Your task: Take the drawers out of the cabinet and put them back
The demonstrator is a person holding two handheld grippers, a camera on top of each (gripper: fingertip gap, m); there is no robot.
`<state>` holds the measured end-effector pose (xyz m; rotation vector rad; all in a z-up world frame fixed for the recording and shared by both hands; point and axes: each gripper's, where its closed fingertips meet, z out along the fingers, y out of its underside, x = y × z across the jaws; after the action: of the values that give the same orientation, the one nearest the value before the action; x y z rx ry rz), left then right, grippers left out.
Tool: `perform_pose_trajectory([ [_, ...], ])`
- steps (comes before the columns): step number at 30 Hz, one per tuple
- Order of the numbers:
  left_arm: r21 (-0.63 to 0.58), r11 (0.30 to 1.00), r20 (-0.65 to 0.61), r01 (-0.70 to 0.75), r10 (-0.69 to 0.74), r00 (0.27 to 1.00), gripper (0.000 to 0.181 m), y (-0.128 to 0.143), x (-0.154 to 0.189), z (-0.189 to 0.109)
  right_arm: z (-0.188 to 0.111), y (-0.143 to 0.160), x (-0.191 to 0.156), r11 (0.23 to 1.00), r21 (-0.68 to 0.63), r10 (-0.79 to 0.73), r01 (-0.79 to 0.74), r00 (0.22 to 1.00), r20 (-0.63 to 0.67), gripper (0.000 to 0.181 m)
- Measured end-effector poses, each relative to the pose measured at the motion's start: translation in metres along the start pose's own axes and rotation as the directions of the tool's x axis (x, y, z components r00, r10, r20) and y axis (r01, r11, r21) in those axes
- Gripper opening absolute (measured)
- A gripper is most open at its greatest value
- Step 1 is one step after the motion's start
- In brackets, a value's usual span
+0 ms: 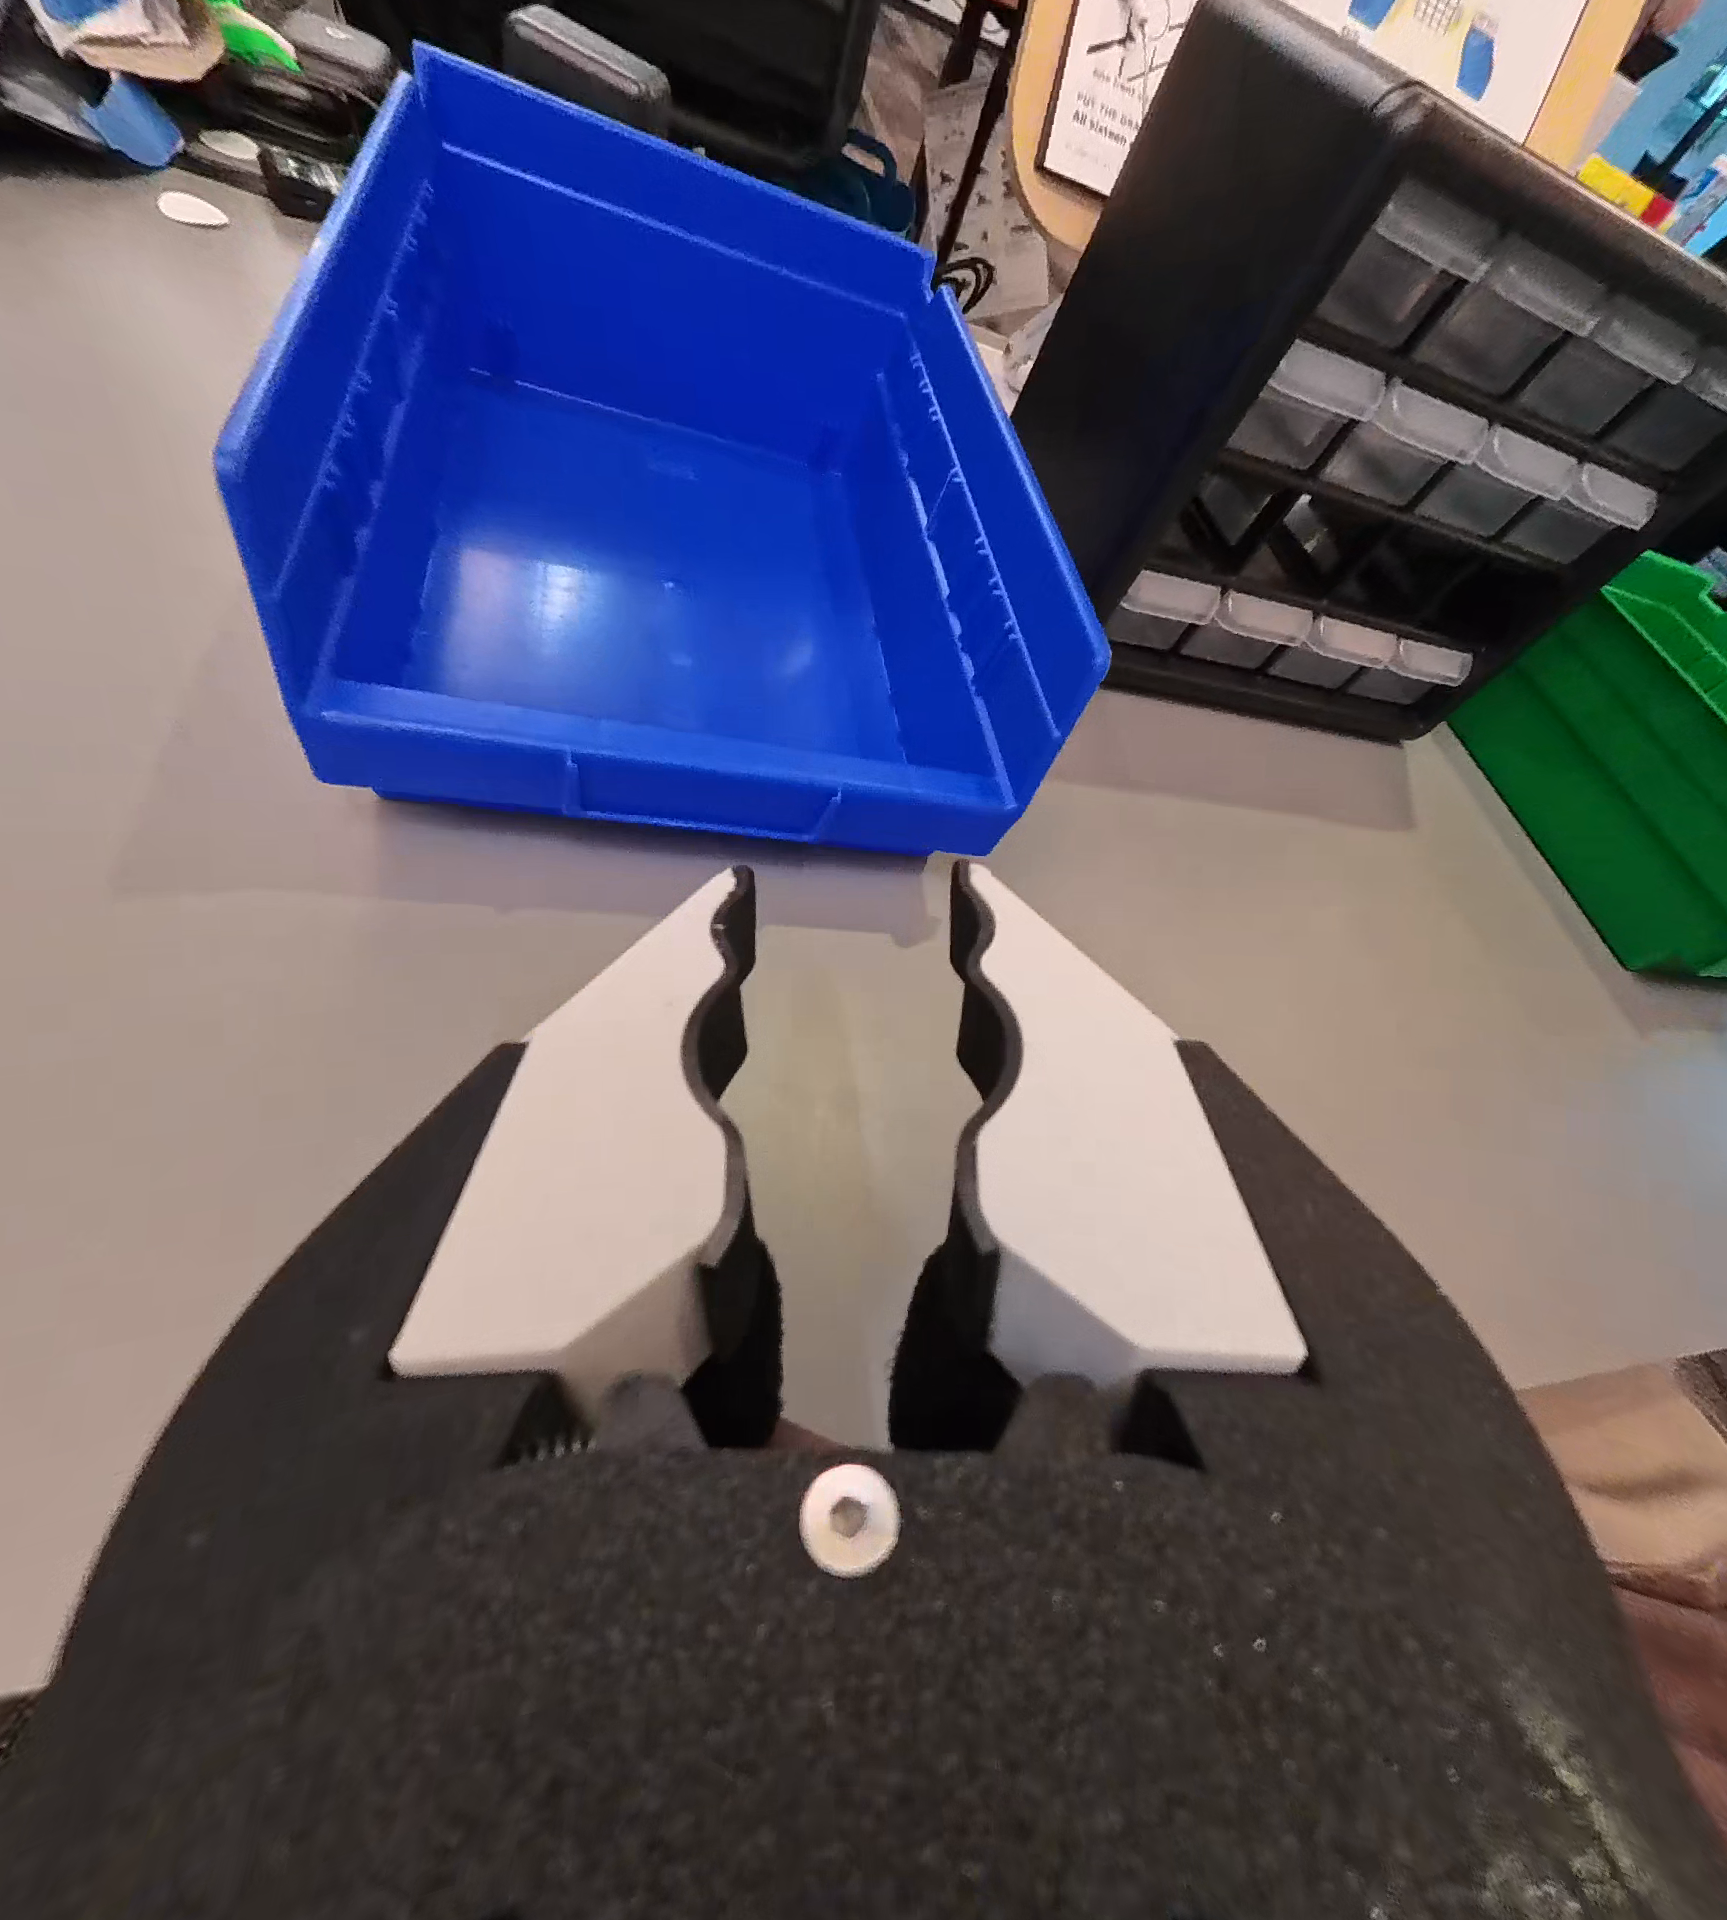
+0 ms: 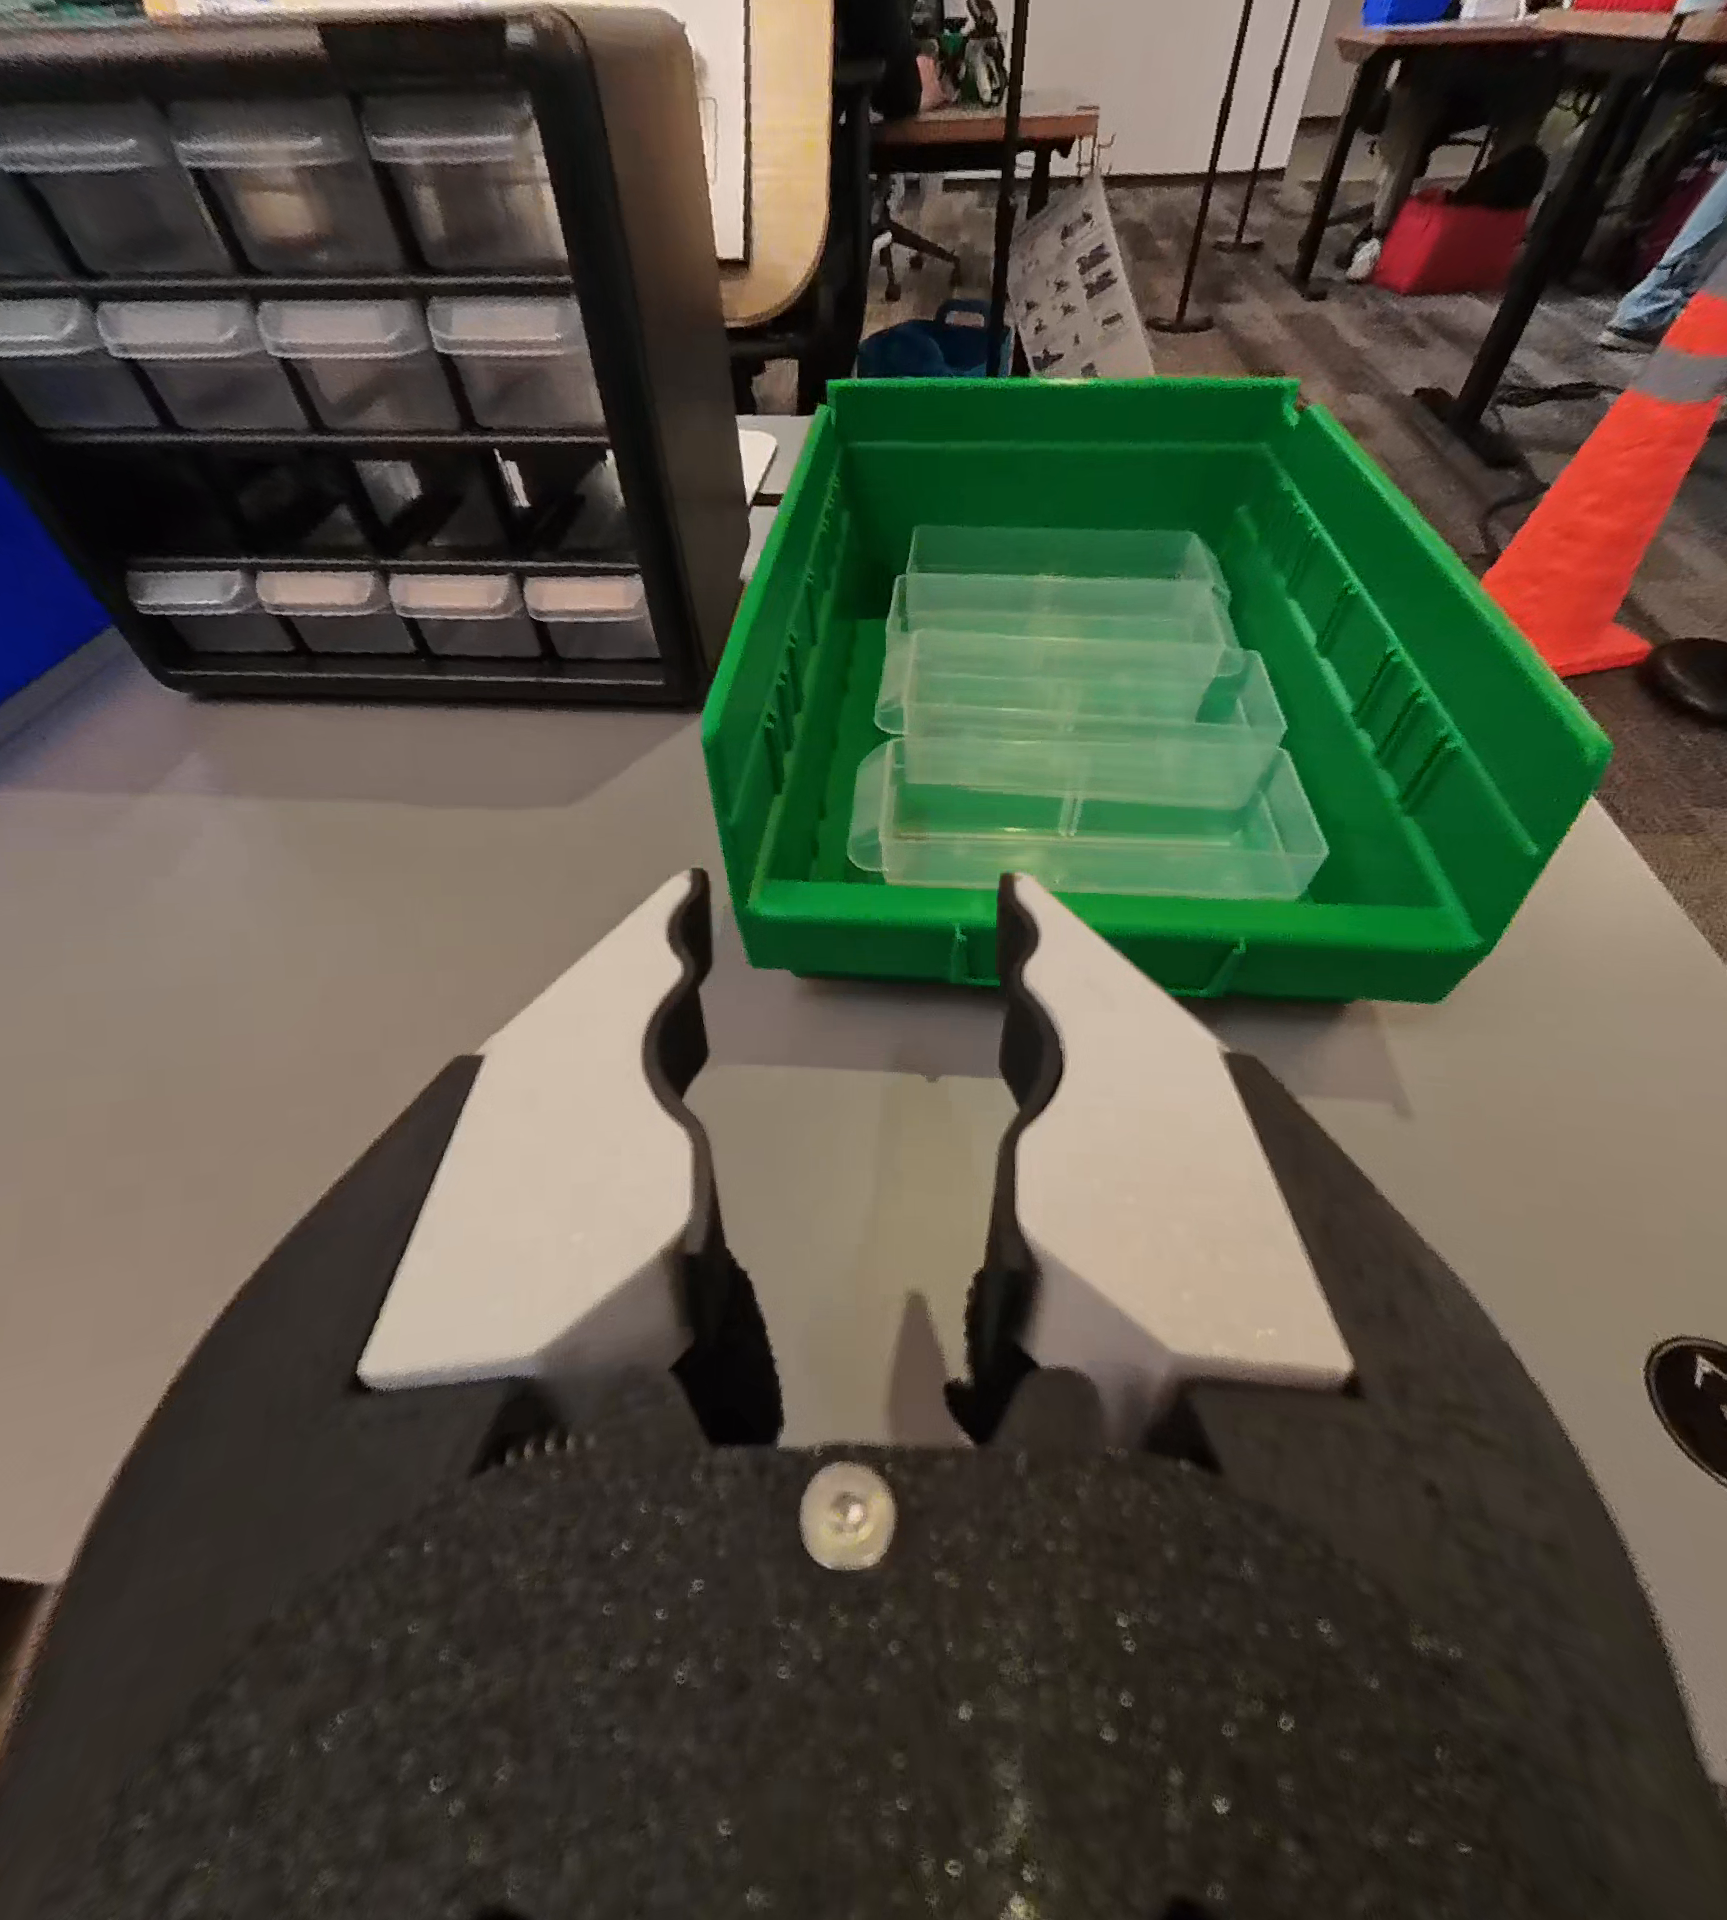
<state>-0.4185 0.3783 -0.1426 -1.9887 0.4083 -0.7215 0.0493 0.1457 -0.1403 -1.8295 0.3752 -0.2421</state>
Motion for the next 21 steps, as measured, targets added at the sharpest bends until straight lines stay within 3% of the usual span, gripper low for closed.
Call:
perform_pose_trajectory([
  [10,0.103,0.967,0.068,-0.233,0.226,0.972,0.05,-0.01,0.013,0.001,0.011,-0.002,0.004,0.999,0.018,0.027,-0.027,0.999,0.017,0.055],
  [16,0.058,0.932,0.008,-0.357,0.357,0.934,0.079,0.002,0.039,0.019,0.005,0.005,0.016,0.999,0.002,0.033,-0.033,0.999,-0.028,0.061],
  [18,0.057,0.927,-0.054,-0.37,0.373,0.926,0.078,0.008,0.065,0.027,-0.003,0.007,0.024,0.999,0.002,0.042,-0.042,0.998,-0.05,0.061],
  [21,0.082,0.922,-0.258,-0.378,0.386,0.886,0.07,0.018,0.141,0.032,-0.02,0.011,0.038,0.997,0.014,0.07,-0.069,0.993,-0.093,0.061],
])
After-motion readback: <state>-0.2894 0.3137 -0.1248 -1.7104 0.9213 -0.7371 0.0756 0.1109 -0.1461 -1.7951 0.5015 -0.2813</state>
